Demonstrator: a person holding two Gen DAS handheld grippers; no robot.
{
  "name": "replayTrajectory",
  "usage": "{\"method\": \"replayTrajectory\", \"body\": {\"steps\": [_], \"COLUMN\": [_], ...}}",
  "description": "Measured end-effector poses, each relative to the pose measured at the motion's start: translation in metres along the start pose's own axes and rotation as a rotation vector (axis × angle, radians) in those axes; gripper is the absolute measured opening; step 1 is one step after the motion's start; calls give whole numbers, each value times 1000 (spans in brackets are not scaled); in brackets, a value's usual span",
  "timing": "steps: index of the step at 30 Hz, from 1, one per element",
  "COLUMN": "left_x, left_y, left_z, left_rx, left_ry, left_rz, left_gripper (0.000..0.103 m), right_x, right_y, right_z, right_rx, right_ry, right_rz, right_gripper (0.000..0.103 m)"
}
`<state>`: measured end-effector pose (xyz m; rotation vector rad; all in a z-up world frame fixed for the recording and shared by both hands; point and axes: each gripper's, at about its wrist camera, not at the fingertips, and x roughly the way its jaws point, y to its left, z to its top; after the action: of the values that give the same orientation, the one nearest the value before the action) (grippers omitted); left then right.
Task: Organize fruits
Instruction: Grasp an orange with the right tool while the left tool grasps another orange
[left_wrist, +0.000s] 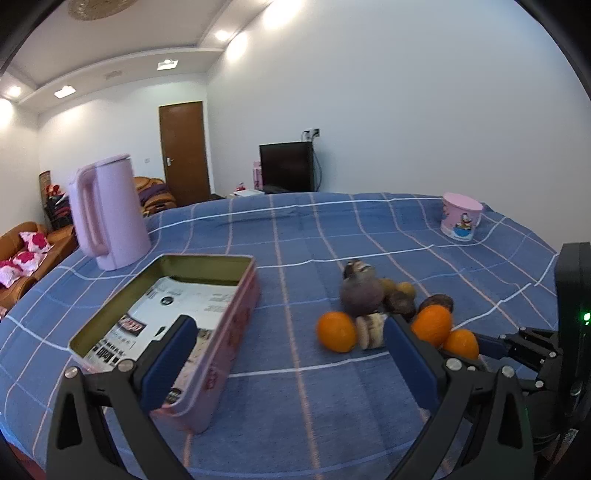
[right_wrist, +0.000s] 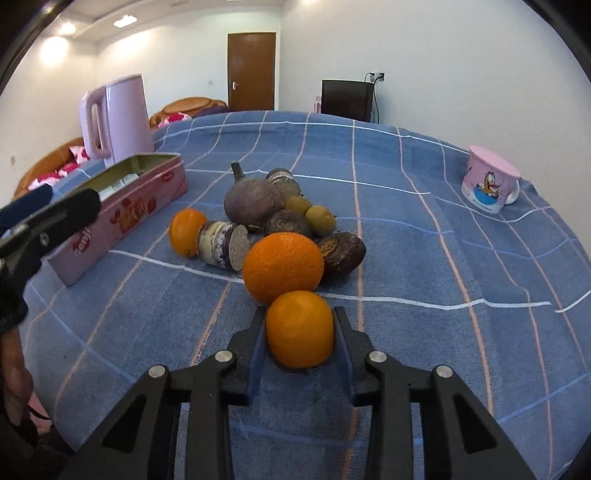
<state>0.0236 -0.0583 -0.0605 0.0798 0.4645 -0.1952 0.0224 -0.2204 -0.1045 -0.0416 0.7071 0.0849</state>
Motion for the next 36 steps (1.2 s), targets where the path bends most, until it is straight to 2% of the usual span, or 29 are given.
{"method": "replayTrajectory", "body": {"steps": [2,6,8,13,16,18,21,25,30,36], "left_x": [2,10,15,23,34,42,48,47,53,53], "left_y": [-8,-27,-41,-72,-88,-96,-105,-115,-114,-128], "left_z": [3,8,10,10,7,6,3,3,2,-2], "left_rx": [14,43,65,128,161,179,199,227,207,269], "left_ry": [2,8,21,44,84,116,156,158,198,213], "left_rz": [-17,-56,-78,-131,-149,-164,-202,-229,-282,-310], "left_gripper": [103,103,103,103,100,92,88,80,82,80], "right_x": [-5,-17,-19,-22,-25,-27,-27,-27,-29,-35], "right_y": [-5,-26,-39,-65,-79,-83,-84,-83,-91,-96], "right_z": [0,1,0,-1,-2,-4,-5,-4,-6,-10], "right_rx": [12,58,76,138,183,208,227,226,274,314], "right_ry": [-26,-83,-93,-101,-117,-129,-131,-130,-143,-177], "right_rz": [-4,-86,-141,-178,-170,-159,-140,-143,-126,-158], "right_gripper": [35,35,35,35,35,35,35,35,35,35]}}
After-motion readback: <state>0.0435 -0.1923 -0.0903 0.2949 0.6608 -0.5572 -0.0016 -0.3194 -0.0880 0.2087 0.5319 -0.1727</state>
